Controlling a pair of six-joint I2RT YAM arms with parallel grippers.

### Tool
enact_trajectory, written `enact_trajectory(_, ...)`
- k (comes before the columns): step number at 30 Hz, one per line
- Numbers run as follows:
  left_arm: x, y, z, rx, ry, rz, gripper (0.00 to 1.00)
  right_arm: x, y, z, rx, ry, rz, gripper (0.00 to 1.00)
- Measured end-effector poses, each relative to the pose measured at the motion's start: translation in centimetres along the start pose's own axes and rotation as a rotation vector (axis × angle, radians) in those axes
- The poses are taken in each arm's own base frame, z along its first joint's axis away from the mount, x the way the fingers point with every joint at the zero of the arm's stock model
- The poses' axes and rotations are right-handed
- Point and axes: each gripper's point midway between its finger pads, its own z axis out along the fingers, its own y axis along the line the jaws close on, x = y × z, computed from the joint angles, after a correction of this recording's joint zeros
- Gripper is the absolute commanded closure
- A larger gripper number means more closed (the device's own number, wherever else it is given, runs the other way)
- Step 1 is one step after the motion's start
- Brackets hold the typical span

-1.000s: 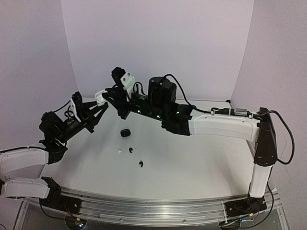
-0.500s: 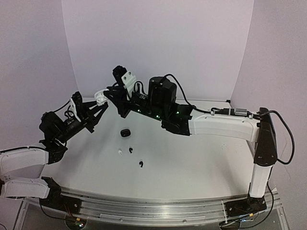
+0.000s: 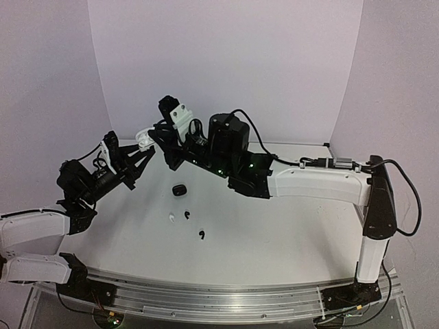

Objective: Insert the wireless bluetooth earbuds into the charging case
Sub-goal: Insert the right earbud into the right side groove of the charging case.

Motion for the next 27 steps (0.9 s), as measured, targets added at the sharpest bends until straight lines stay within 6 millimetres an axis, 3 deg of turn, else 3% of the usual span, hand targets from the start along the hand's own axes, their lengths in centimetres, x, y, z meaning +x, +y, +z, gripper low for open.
enact_trajectory(27,0.9,0.3,0.1,-0.016,0.029,-0.045,1.00,1.3,-0.3,0.0,0.079,-0.016,0.018,1.00)
